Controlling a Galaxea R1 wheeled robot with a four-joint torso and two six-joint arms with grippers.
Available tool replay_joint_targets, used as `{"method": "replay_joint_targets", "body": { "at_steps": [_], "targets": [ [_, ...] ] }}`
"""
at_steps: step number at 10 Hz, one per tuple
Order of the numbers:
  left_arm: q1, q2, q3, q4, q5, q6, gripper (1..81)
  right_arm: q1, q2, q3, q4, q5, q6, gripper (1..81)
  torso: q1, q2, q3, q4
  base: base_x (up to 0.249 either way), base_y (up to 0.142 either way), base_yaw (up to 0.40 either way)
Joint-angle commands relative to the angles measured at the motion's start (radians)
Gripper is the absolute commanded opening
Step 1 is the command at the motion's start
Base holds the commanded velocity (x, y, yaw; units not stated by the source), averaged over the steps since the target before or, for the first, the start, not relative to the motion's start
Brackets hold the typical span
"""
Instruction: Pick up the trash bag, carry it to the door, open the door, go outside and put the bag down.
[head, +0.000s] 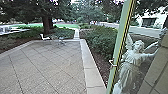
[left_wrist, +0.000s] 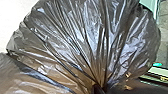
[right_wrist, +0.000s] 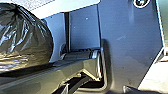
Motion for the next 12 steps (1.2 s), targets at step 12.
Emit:
{"method": "replay_joint_targets", "body": {
  "at_steps": [12],
  "targets": [
    [-0.043,-0.013,0.013,-0.006,0.080,0.001,1.0,0.045,0.008,0.023,-0.004,-0.040,-0.006,81.1,-0.001,-0.001,0.000,0.000,0.059,0.000,0.000]
  ]
}}
